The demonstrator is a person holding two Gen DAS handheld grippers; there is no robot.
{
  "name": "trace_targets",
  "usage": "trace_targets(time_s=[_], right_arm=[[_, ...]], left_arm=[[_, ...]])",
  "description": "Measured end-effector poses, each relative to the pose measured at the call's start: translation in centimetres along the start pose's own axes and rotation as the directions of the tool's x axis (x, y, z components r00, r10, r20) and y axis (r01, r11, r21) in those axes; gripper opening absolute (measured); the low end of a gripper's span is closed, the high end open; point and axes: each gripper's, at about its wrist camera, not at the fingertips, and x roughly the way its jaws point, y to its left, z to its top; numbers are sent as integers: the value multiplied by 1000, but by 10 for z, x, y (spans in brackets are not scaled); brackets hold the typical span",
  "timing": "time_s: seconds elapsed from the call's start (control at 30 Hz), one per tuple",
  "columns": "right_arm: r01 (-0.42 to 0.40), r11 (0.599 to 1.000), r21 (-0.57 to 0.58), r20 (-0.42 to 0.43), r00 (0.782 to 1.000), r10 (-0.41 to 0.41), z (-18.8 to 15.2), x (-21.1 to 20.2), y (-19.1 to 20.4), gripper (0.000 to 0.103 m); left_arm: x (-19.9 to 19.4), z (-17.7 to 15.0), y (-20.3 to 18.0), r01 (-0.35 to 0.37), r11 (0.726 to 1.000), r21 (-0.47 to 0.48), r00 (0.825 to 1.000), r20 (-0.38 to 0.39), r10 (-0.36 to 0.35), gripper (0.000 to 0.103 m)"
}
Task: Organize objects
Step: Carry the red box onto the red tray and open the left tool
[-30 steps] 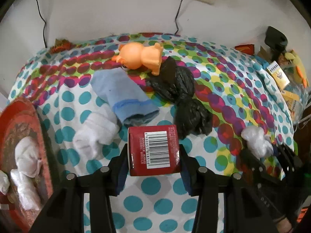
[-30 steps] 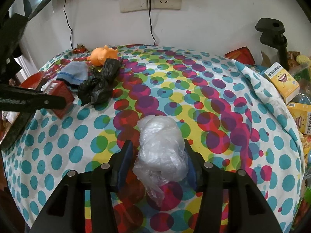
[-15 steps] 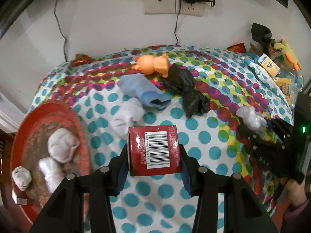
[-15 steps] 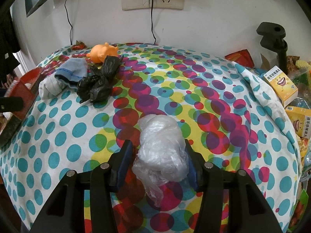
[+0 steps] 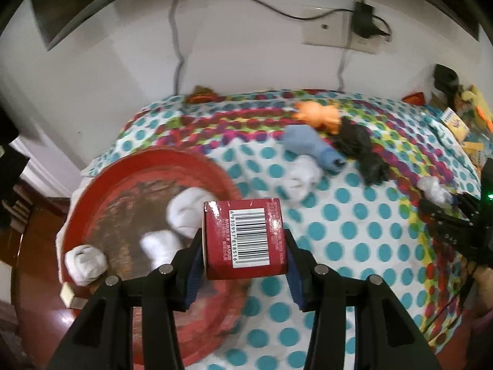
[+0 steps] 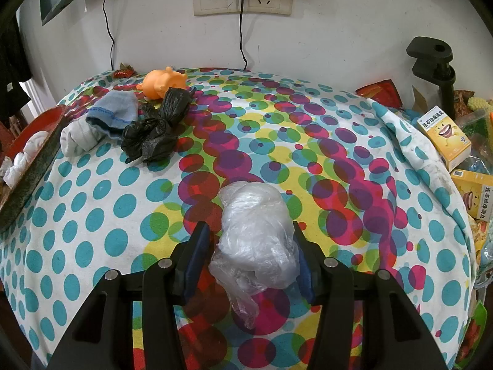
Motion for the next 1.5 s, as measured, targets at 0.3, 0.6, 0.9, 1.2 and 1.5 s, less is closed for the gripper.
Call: trace_targets(time_s=[0.3, 0.6, 0.9, 1.2, 1.5], right_arm=[[5, 1000, -1, -1, 1000, -5, 0, 0, -2, 50], [7, 1000, -1, 0, 1000, -7, 0, 0, -2, 50], [7, 1000, -1, 0, 1000, -7, 0, 0, -2, 50], [9, 1000, 0, -1, 1000, -9, 0, 0, -3, 51], [7, 1000, -3, 0, 1000, -7, 0, 0, -3, 53]], left_arm=[[-2, -11, 61, -61, 995, -81, 998, -4, 61, 47], [15, -22, 116, -95, 981, -171, 995, -43, 89, 47], [39, -35, 148, -115, 970, -213, 991, -89, 98, 47], [62, -41, 165, -107, 968, -228, 990, -115, 83, 48], [79, -42, 174, -126, 966, -224, 986, -133, 98, 48]])
